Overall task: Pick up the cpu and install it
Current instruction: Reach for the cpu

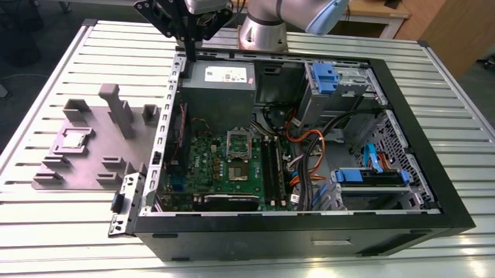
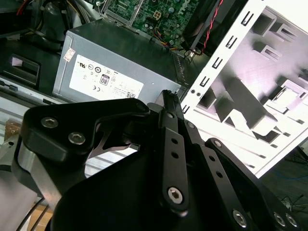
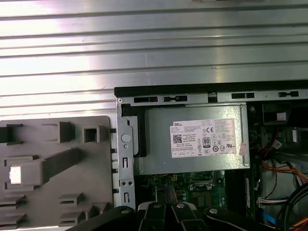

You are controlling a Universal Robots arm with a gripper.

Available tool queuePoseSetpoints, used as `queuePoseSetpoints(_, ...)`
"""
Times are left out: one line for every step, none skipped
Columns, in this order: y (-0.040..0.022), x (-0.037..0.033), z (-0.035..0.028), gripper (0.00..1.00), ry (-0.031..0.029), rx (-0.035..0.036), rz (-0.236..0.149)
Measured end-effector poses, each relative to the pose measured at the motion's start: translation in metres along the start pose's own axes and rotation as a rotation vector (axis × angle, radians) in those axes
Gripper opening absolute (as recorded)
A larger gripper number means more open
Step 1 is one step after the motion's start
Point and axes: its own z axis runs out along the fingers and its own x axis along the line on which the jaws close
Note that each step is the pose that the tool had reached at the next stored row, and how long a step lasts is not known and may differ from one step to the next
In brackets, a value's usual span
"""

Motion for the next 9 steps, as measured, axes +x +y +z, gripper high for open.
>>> queuePoseSetpoints(0.0000, 0.0000, 0.0000, 0.11, 0.0000, 0.0000, 0.000)
queuePoseSetpoints(0.0000, 0.0001, 0.0000, 0.11, 0.0000, 0.0000, 0.000)
queuePoseSetpoints(0.0000, 0.0004, 0.0000, 0.11, 0.0000, 0.0000, 0.000)
queuePoseSetpoints(-0.0001, 0.0007, 0.0000, 0.11, 0.0000, 0.0000, 0.000)
queuePoseSetpoints(-0.0001, 0.0011, -0.0001, 0.11, 0.0000, 0.0000, 0.000)
queuePoseSetpoints(-0.0001, 0.0014, -0.0001, 0.11, 0.0000, 0.0000, 0.000)
queuePoseSetpoints(-0.0002, 0.0019, -0.0001, 0.11, 0.0000, 0.0000, 0.000)
queuePoseSetpoints(-0.0002, 0.0024, -0.0001, 0.11, 0.0000, 0.0001, 0.000)
queuePoseSetpoints(-0.0002, 0.0030, -0.0001, 0.11, 0.0000, 0.0000, 0.000)
